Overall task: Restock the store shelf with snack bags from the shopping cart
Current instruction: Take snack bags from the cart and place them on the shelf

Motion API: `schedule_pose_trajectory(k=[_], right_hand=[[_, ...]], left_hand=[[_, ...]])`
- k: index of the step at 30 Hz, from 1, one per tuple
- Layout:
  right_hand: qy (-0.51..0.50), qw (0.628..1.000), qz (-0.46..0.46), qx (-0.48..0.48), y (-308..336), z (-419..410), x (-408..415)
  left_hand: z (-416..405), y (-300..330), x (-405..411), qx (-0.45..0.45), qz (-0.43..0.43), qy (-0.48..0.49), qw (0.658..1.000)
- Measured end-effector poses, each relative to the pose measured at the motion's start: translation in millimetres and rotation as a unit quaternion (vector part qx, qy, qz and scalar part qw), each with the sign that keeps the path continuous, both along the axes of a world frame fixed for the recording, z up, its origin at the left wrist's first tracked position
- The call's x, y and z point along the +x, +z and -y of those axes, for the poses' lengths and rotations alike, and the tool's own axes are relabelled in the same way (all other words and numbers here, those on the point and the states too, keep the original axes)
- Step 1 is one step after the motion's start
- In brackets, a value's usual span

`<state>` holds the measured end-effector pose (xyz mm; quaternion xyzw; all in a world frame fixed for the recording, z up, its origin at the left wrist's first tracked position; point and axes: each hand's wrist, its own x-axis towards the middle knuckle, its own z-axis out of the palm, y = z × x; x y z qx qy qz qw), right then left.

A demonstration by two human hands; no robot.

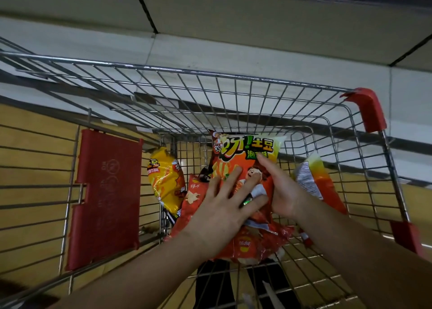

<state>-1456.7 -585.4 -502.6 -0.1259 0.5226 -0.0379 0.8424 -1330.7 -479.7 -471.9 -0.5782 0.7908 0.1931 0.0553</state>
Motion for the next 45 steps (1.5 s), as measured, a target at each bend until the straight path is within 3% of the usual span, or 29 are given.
schedule_pose_trajectory(k=[3,5,7,9,11,13,15,18,21,24,31,34,39,43,45], right_hand=[[0.011,1.000,0.010,-0.023,0,1,-3],[0.016,0.999,0.010,-0.036,-1,2,-5],[0.012,0.999,0.004,-0.044,-2,2,-6],[0.022,0.998,0.008,-0.053,-2,2,-3],[0.059,0.996,0.025,-0.055,-1,-1,5],[0.106,0.992,0.026,-0.059,0,-5,16],[0.146,0.987,0.024,-0.061,-6,-8,25],[0.174,0.981,-0.013,-0.087,-24,-4,33],[0.147,0.965,-0.153,-0.152,-49,9,36],[0.165,0.932,-0.246,-0.210,-77,19,37],[0.223,0.883,-0.316,-0.267,-110,21,84],[0.254,0.878,-0.322,-0.245,-118,18,117],[0.299,0.830,-0.434,-0.184,-126,28,144],[0.313,0.784,-0.459,-0.277,-130,24,120],[0.301,0.783,-0.440,-0.319,-128,24,105]], left_hand=[[-5,-2,7,0.036,-0.112,0.064,0.991],[-2,6,16,0.136,-0.240,0.161,0.947],[7,17,22,0.184,-0.362,0.316,0.857],[18,22,26,0.215,-0.448,0.478,0.724],[24,12,33,0.273,-0.487,0.573,0.600],[26,5,43,0.310,-0.499,0.595,0.548],[25,-5,55,0.330,-0.488,0.591,0.551],[22,-18,79,0.269,-0.446,0.638,0.567],[22,-35,103,0.198,-0.399,0.693,0.566],[23,-46,114,0.178,-0.368,0.687,0.601],[25,-72,111,0.156,-0.346,0.665,0.643],[27,-75,111,0.156,-0.355,0.663,0.641],[32,-86,108,0.119,-0.354,0.667,0.645],[39,-88,102,0.111,-0.353,0.662,0.651],[42,-88,100,0.106,-0.360,0.663,0.647]])
